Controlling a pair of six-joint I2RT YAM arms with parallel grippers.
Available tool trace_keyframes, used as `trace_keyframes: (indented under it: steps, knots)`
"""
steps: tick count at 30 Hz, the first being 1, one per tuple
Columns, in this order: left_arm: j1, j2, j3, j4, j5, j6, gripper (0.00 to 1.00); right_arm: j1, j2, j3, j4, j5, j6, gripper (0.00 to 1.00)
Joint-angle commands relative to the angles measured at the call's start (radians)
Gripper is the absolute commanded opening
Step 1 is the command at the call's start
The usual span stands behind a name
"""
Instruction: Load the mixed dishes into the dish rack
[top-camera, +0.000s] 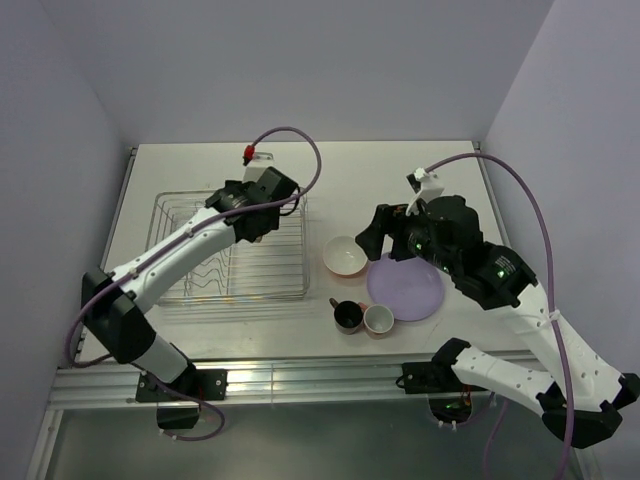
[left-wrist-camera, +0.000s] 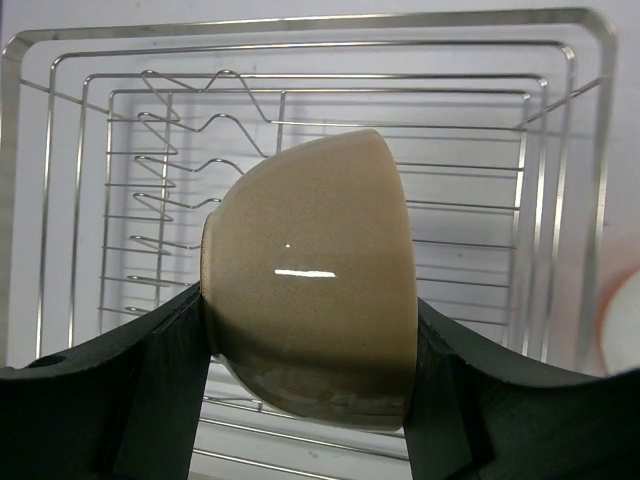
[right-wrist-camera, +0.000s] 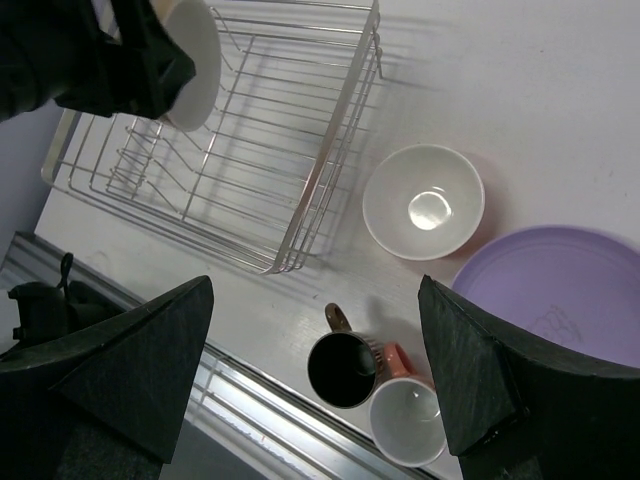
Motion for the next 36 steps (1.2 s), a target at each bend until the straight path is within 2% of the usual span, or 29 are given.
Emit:
trace_keyframes:
  steps: [1, 5, 11, 15, 25, 36]
  knots:
    - [-0.019, 0.058, 0.076, -0.031, -0.13, 0.018, 0.0, -0.013, -0.038, -0.004, 0.012, -0.008, -0.013, 0.91]
    - [-0.028, 0.135, 0.101, -0.067, -0.208, 0.001, 0.0, -0.021, -0.051, -0.01, 0.003, -0.008, -0.016, 0.91]
    - [-0.028, 0.21, 0.104, -0.049, -0.251, 0.019, 0.0, -0.036, -0.081, -0.036, -0.006, -0.012, -0.022, 0.91]
    - [-0.028, 0.28, 0.136, -0.109, -0.32, 0.001, 0.0, -0.058, -0.099, -0.059, -0.006, -0.02, -0.033, 0.91]
    - [-0.016, 0.434, 0.215, -0.19, -0.369, -0.043, 0.0, -0.092, -0.137, -0.094, -0.006, -0.044, -0.037, 0.91]
    - [0.027, 0.503, 0.21, -0.199, -0.385, -0.053, 0.0, -0.112, -0.157, -0.107, -0.006, -0.052, -0.039, 0.91]
